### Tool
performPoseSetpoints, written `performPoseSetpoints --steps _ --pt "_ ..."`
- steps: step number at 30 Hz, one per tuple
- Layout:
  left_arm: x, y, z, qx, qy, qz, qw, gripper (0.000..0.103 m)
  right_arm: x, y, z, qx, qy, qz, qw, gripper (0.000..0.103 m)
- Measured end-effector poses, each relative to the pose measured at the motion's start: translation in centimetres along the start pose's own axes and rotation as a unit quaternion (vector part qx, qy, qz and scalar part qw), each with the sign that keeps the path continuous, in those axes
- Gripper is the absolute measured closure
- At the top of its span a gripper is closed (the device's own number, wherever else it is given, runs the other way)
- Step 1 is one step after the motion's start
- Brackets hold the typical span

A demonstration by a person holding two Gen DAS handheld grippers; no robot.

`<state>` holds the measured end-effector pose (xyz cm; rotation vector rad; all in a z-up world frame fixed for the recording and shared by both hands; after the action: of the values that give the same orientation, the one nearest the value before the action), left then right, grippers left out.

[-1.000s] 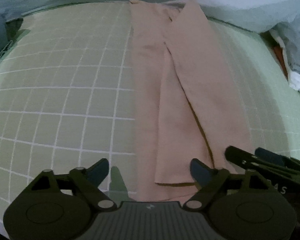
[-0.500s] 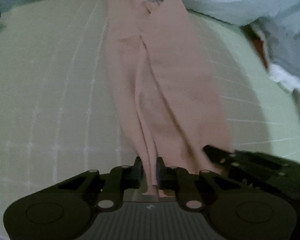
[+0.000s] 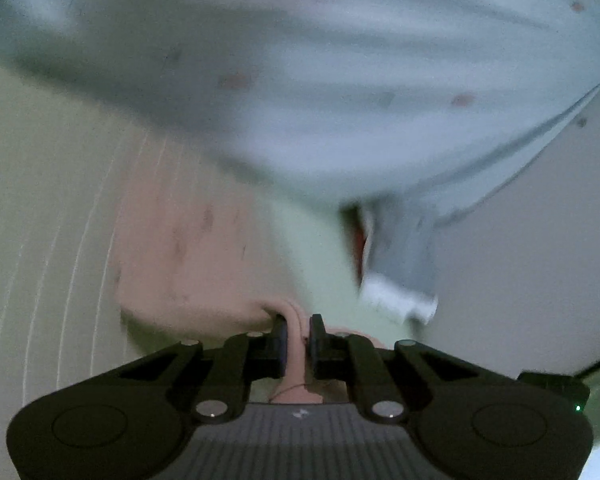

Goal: Fold clothes

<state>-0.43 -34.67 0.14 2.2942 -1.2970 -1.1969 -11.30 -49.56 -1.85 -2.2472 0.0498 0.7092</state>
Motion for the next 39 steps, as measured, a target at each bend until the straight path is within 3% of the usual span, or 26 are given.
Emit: performPoseSetpoints --steps 6,12,18,22,27,31,36,39 --pt "1.0 0.7 -7.9 0.033 0.078 -0.021 0.9962 0.092 2.0 -3.5 -7.4 -0.023 0.066 -0.031 0.997 0.090" --pt "2.5 -1.1 -9.6 0.025 0.092 -0.053 0.9940 0.092 5.8 -4.2 -10.8 -0.051 0.068 -0.030 0.996 0.090" --pt "6.3 -4.6 -9.0 0.022 0.053 -0.100 0.9934 0.092 11.0 -1.4 -11.0 -0.064 0.045 0.013 0.997 0.090" --pt "11.0 -7.7 -7.2 0.012 -0.004 -0.137 0.9904 0.092 15.2 1.9 -10.3 -0.054 0.015 0.051 0.997 0.090" --pt "16.7 -12.6 -2.2 -0.028 -0.105 -0.173 0.9789 0.092 20.2 8.0 -6.8 -0.001 -0.052 0.119 0.992 0.090" --pt "18.3 -13.9 1.6 -0.057 -0.141 -0.166 0.9744 0.091 21.6 11.4 -3.7 0.025 -0.093 0.146 0.985 0.089" --pt "18.0 -14.3 0.5 -0.096 -0.135 -0.153 0.9742 0.092 21.6 12.1 -4.7 0.085 -0.110 0.132 0.981 0.087" --pt "18.1 -14.7 -2.4 -0.110 -0.104 -0.152 0.9767 0.091 22.3 11.4 -7.1 0.111 -0.100 0.113 0.982 0.083"
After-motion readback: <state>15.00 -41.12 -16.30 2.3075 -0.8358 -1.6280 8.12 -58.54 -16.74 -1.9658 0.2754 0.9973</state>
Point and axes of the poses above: each gripper's, at about its wrist camera, not at the fingertips, and x roughly the way its jaws point, y to its right, z to its underside, the point moved 10 cm from there along x, roughly the way its jaws point, and after that the axes turned 11 degrees about x, right-handed, at the moved point
